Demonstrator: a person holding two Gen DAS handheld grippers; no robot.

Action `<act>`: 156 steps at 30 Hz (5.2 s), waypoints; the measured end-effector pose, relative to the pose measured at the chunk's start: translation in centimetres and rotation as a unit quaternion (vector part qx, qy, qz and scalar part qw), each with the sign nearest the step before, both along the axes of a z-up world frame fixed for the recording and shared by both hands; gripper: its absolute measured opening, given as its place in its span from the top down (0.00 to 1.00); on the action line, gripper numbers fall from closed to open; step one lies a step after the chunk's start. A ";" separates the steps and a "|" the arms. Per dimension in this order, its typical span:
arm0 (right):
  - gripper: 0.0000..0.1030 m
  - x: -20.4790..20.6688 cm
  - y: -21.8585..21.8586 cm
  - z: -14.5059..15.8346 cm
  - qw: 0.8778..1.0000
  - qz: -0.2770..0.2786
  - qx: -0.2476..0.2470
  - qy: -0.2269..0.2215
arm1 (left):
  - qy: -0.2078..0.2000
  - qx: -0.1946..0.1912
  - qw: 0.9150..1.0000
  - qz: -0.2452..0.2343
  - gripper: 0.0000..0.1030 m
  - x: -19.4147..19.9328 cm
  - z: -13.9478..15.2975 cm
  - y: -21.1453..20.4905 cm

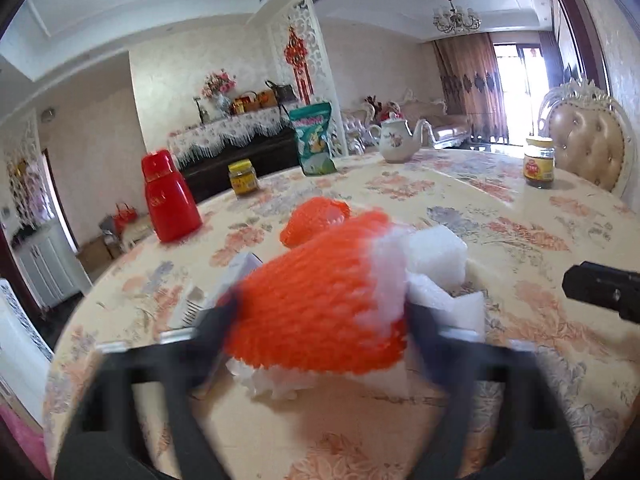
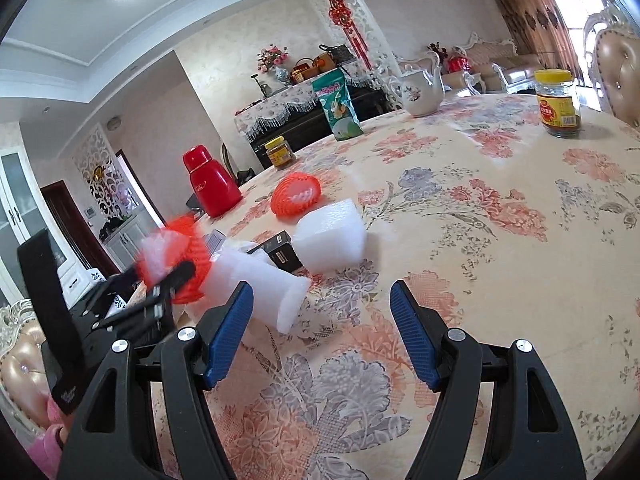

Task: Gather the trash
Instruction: 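Grasp the orange foam net with the left tool while the right tool grasps a white foam block, then carry the net and foam block to the pink bin and release both, then grasp a white tissue with the left tool while the right tool grasps a foam sheet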

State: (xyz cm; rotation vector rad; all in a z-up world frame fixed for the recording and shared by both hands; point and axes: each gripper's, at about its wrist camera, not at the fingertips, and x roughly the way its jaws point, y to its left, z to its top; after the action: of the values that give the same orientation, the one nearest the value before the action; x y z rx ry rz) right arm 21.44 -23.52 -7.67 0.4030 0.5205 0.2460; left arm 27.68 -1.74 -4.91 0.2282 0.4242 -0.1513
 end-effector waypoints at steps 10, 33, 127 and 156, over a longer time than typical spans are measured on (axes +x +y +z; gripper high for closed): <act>0.34 0.3 1.1 -0.2 1.000 0.020 -0.005 0.024 | 0.011 -0.073 0.997 -0.005 0.77 -4.6 0.8 4.3; 0.34 8.1 9.3 -1.2 0.974 0.092 -0.190 0.086 | 0.117 -0.171 0.978 0.016 0.77 -7.7 -2.2 9.8; 0.42 -6.6 52.9 2.3 0.845 0.522 -0.110 -0.047 | -0.035 -0.096 0.893 0.438 0.29 -28.5 1.3 46.2; 0.32 -0.4 15.1 1.8 0.976 0.172 -0.137 -0.005 | 0.037 -0.068 0.987 0.141 0.04 -13.7 0.3 18.8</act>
State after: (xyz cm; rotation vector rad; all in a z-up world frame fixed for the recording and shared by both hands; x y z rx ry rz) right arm 21.05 -8.40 -5.85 0.0405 0.6053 0.5029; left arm 13.96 17.03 -4.59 0.0264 0.5123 0.0889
